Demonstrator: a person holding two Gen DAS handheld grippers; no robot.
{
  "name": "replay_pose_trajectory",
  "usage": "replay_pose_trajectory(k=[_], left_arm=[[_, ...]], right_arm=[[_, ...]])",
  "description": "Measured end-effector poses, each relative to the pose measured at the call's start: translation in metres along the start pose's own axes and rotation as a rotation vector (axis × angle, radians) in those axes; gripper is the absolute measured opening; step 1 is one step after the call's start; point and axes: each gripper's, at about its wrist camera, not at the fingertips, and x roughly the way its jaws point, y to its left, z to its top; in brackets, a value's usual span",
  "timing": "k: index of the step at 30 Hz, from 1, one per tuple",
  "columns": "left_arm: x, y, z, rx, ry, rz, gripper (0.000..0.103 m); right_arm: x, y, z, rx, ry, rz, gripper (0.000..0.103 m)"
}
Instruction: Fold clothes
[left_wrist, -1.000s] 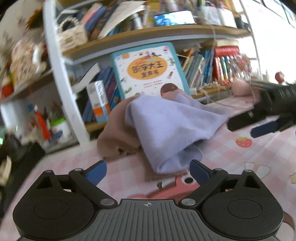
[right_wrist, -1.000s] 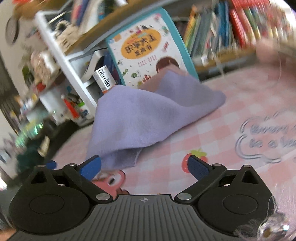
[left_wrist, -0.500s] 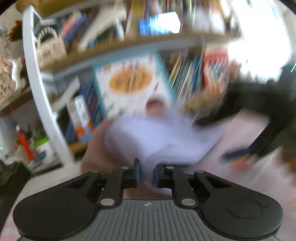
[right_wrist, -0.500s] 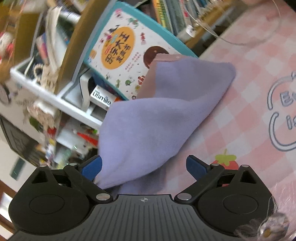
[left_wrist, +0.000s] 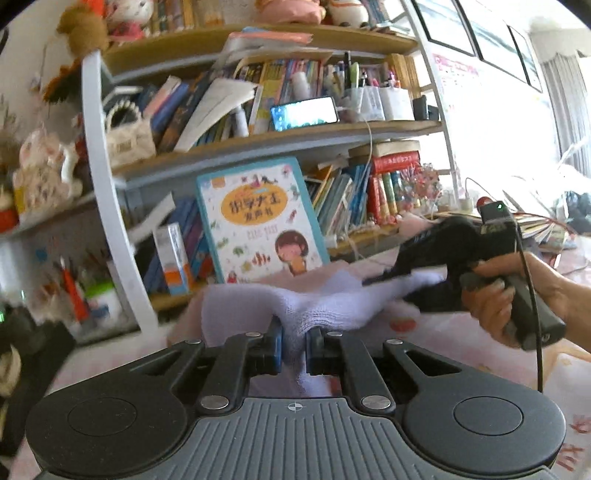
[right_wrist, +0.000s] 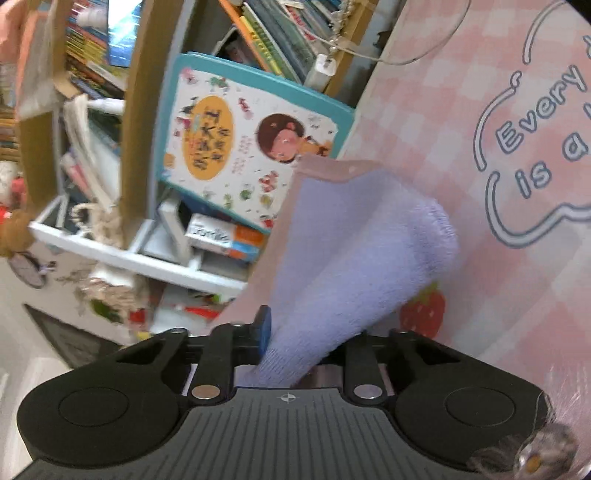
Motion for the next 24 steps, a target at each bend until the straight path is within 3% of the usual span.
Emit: replay_pose_trajectory(k=[2,4,7,12,14,16,18,21,24], left_arm=[[-0.006,-0.002,0.001,-0.004,-0.006,-0.026,0.01],[-0.019,-0.007,0.012,-0.002,-0.063,-0.08,0.01],[-0.046,-0.009,0.045,-0.018,-0.229,-0.189,0.009],[-0.107,0.012,0.102,-0.111,-0.593,-0.355,0.009],[-0.123,0.024,0.111,-0.164,-0.683,-0.434,0.009],[-0.127,0.032,0.112,-0.203,-0.705,-0.483,0.009],[-0.12,0.039,0.104,-0.255,-0.664,-0.518,0.009],[-0.089,0.047,0.076,-0.327,-0.5,-0.518,0.01],[-0.043,0.06,0.036,-0.439,-0.238,-0.483,0.01]], right_arm=[[-0.011,0.01,0.0,-0.031,-0.024,0.042,0.013],[-0.029,0.038,0.009,-0.087,-0.081,0.125,0.012],[-0.062,0.102,0.027,-0.221,-0.189,0.257,0.012],[-0.123,0.234,0.033,-0.564,-0.339,0.528,0.011],[-0.14,0.275,0.028,-0.666,-0.348,0.614,0.011],[-0.144,0.3,0.021,-0.746,-0.349,0.632,0.011],[-0.139,0.306,0.013,-0.786,-0.343,0.599,0.011],[-0.109,0.279,0.005,-0.792,-0.3,0.451,0.012],[-0.065,0.229,0.004,-0.742,-0.196,0.224,0.012]])
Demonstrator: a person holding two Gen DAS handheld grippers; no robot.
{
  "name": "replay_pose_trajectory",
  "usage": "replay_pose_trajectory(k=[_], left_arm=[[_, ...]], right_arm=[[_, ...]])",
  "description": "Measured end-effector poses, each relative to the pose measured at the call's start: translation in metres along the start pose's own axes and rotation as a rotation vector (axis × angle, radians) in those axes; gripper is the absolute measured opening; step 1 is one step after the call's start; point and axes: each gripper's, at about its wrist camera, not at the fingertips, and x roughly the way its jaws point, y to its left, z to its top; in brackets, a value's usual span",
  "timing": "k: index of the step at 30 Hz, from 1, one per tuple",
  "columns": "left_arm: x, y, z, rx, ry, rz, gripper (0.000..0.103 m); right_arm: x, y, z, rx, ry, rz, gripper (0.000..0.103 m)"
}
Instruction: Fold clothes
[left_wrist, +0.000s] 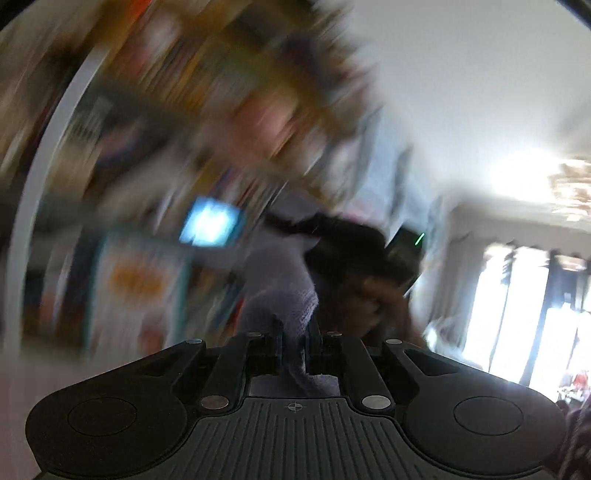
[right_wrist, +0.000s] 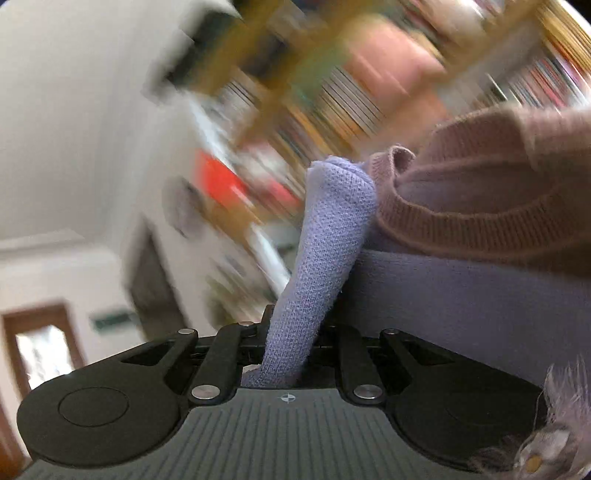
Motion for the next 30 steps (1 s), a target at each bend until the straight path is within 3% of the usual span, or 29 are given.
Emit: replay_pose_trajectory(k=[3,5,9,13,16,17,20,23,27,30], left_arm=[[0.008,0.039,-0.036,-0.111,0.152,0.114,0.009],[0.009,0.052,-0.051,-0.108,0.188,0.194,0.009],[0.003,0.056,-0.059,-0.057,0.173,0.312,0.01],[-0.006,0.071,-0.064,-0.106,0.192,0.394,0.013],[-0.009,0.087,-0.074,-0.125,0.248,0.508,0.014],[-0.013,0.086,-0.077,-0.096,0.254,0.541,0.018],[-0.024,0.08,-0.075,-0.005,0.239,0.585,0.034],[-0.027,0.074,-0.069,0.064,0.248,0.608,0.036],[-0.025,0.056,-0.054,0.171,0.219,0.615,0.036],[-0.001,0.038,-0.046,0.245,0.235,0.525,0.041]], right_arm=[[0.028,-0.046,-0.053,0.079,0.176,-0.154,0.012],[0.046,-0.065,-0.079,0.109,0.257,-0.202,0.012],[0.09,-0.075,-0.115,0.135,0.336,-0.174,0.012],[0.149,-0.067,-0.13,0.073,0.385,-0.129,0.012],[0.176,-0.058,-0.14,0.011,0.483,-0.175,0.027],[0.177,-0.057,-0.143,-0.004,0.5,-0.194,0.04],[0.139,-0.06,-0.147,-0.06,0.481,-0.173,0.053],[0.088,-0.062,-0.144,-0.109,0.484,-0.218,0.059],[0.011,-0.075,-0.152,-0.118,0.554,-0.377,0.059],[-0.038,-0.076,-0.169,-0.143,0.607,-0.451,0.059]])
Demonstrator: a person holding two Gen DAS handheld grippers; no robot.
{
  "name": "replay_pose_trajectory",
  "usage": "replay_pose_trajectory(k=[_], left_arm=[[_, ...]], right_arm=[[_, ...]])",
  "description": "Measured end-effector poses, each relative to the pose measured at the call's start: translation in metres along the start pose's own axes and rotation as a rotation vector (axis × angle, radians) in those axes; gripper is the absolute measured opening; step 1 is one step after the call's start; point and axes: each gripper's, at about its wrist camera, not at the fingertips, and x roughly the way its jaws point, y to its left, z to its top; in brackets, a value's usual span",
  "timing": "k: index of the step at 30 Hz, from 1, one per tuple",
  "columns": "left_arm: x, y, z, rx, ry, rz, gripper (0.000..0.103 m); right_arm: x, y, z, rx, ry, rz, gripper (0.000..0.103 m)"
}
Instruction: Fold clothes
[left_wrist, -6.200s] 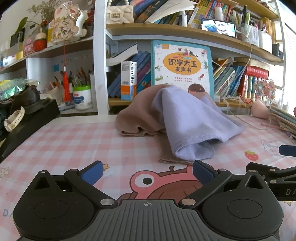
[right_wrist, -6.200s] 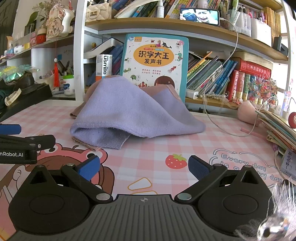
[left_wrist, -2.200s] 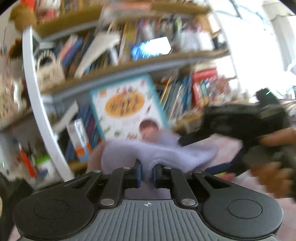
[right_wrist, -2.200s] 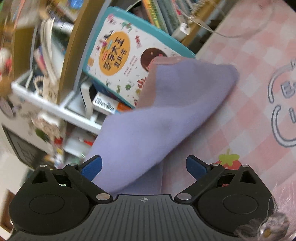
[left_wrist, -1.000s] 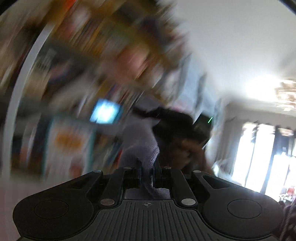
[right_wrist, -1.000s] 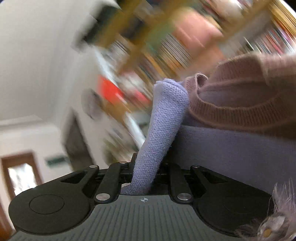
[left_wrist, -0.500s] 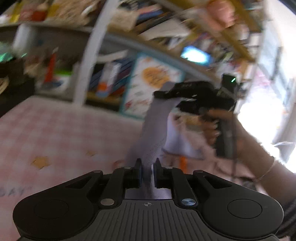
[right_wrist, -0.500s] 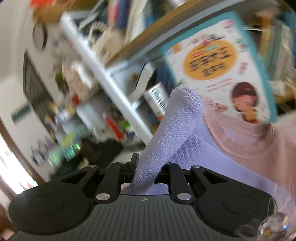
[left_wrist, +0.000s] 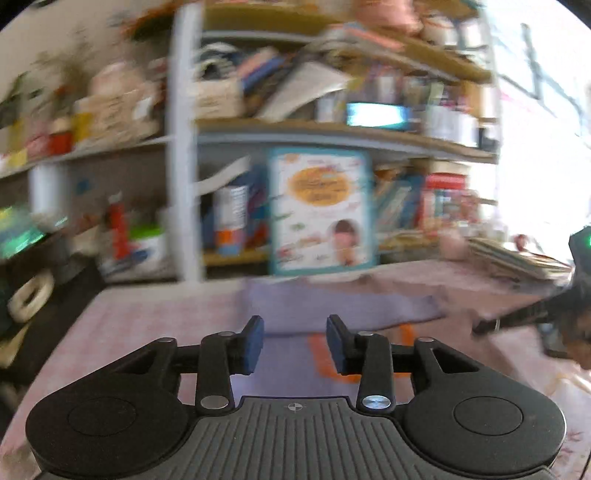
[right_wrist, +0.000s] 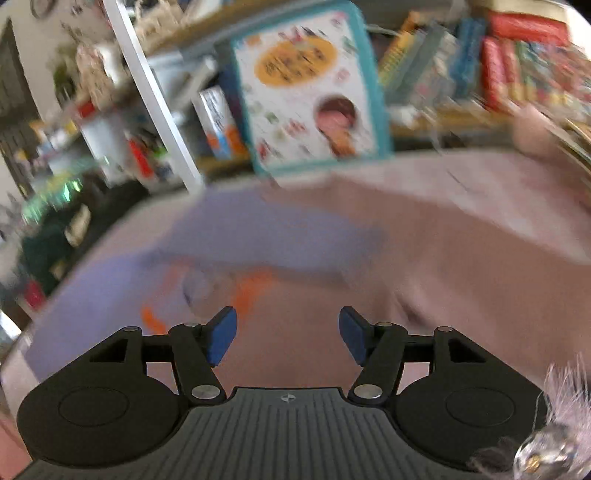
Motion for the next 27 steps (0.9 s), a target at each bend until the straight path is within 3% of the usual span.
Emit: replay_pose_trajectory(k=[2,7,11,14,17,22,27], left_arm=[[0.018,-0.024,0.008,0.067,0.024,-0.091,0.041],[0.079,-0.097,0.02,0.322,0.089,-0.222,0.041],[0.13,-0.133,0.027,0.416,0.174,-0.313,0.041],[0.163,-0.156,0.021,0.519,0.217,-0.283,0.041],[0.187,-0.164,0.014,0.505,0.255,-0.283,0.041],[0.206,-0.179,0.005,0.506,0.269,-0.306,0.041],[0.227,-0.195,0.001,0.549,0.258,-0.238,0.039]], right_arm=[[-0.013,0.009,-0.023,-0.04,0.009,0.001,0.059],[-0.039,0.041,-0.063,-0.132,0.014,0.062,0.059],[-0.043,0.07,-0.078,-0.284,0.023,0.01,0.059],[-0.043,0.083,-0.09,-0.391,0.01,-0.023,0.054],[-0.046,0.077,-0.092,-0.434,0.028,-0.008,0.053],[-0.059,0.048,-0.088,-0.408,0.083,0.022,0.053],[-0.068,0.031,-0.088,-0.361,0.089,0.016,0.054]])
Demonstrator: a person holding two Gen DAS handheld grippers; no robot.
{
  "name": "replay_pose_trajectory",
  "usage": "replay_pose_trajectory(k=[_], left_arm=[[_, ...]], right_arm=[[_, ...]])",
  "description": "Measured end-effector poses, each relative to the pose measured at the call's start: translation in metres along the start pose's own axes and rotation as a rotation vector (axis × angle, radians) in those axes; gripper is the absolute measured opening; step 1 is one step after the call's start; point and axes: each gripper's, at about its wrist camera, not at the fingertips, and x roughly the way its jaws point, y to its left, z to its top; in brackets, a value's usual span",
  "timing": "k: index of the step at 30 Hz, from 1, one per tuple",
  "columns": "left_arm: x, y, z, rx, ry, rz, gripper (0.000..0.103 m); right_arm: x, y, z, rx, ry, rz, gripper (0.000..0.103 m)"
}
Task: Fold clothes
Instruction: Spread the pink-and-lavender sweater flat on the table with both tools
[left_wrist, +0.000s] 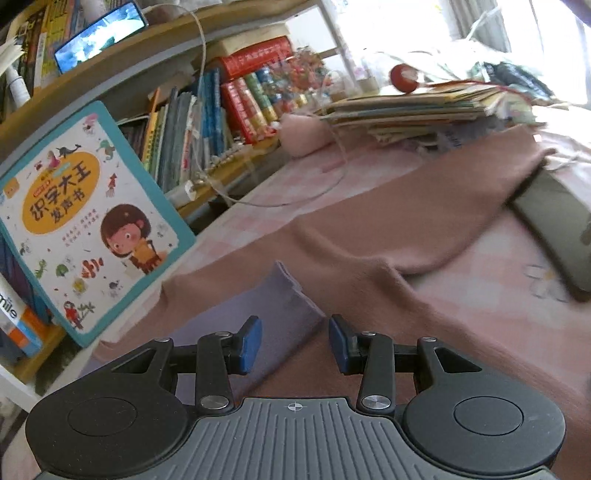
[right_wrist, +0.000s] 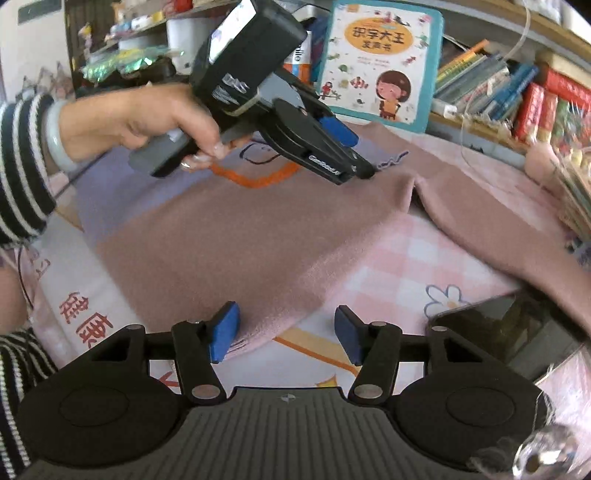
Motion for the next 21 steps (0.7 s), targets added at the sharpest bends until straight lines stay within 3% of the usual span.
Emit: replay_pose_trajectory(k=[12,13,14,15,18,21], left_arm=[[0.019,0.0,0.005,-0.028,-0.005,-0.024,0.034],[0.02,0.002,0.004,-0.042,-0.011,-0.023,0.032],[0.022,0.003,0.003,-0.056,-0.014,-0.015,0.024],[0.023,0.004,0.003,-0.07,-0.018,-0.007,0.008],[0.02,0.011,0.0,-0.115,-0.05,0.015,0.005],[-0.006,0.053,-0.002,-0.233,-0.112,0.025,0.005]], right_arm=[[-0.001,0.008,-0.005,0.048,-0.033,-0.046,0.055],[-0.001,0.008,-0.005,0.051,-0.035,-0.049,0.055],[-0.001,0.008,-0.005,0.055,-0.038,-0.051,0.056],[-0.001,0.009,-0.006,0.058,-0.04,-0.054,0.056],[-0.001,0.009,-0.007,0.066,-0.044,-0.059,0.056],[-0.001,0.01,-0.006,0.069,-0.042,-0.063,0.056]])
